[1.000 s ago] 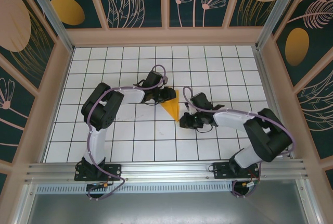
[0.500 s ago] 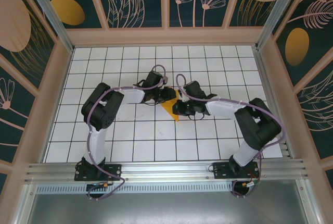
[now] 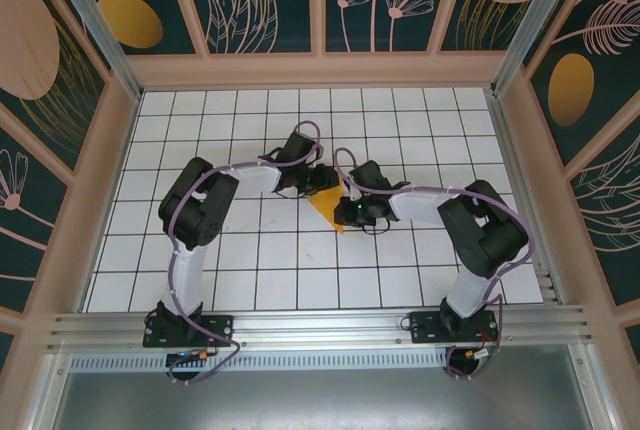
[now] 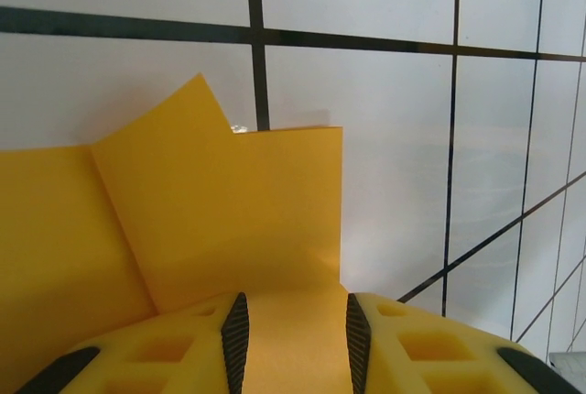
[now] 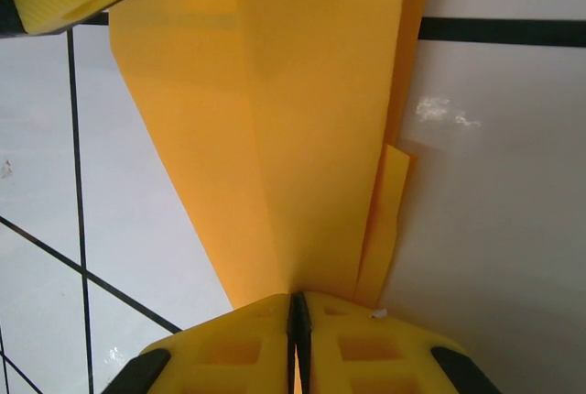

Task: Fold a paper plane with a square sheet of paper (fold left side to right side)
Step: Fourth fold the wing at the center of the table.

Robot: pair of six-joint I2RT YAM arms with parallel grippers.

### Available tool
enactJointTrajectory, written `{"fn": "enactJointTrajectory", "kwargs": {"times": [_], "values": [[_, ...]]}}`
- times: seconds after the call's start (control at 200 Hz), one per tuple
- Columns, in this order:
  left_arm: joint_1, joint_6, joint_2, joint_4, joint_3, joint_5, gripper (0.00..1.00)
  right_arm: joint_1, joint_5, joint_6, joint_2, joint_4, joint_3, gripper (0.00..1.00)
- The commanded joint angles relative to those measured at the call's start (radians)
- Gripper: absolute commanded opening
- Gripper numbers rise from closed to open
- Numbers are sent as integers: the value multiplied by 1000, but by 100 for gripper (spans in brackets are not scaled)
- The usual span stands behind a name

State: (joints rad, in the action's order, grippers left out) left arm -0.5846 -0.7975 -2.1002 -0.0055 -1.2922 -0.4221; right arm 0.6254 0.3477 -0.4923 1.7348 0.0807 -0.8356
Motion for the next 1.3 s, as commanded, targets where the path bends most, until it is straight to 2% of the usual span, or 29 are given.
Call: {"fn": "enactJointTrajectory", "kwargs": {"times": [0.0,0.35,0.661,0.756,0.996,1.186,1.296], "values": [[49,44,-57,-45,-45,85,38,0,-72,29,43,158,68,14],[121,98,-155,-130,-218,77,38,10,-61,15,44,130,94,14],[161,139,-182,-182,-342,43,38,8,-46,11,43,106,102,13],[161,151,-85,-153,-284,51,38,7,-44,11,34,87,101,13],[138,95,201,-19,22,13,36,7,-61,23,45,100,80,11],[21,44,208,63,156,-5,35,7,-65,23,48,102,75,11],[-3,8,178,104,169,-10,35,7,-68,28,52,111,75,11]]}}
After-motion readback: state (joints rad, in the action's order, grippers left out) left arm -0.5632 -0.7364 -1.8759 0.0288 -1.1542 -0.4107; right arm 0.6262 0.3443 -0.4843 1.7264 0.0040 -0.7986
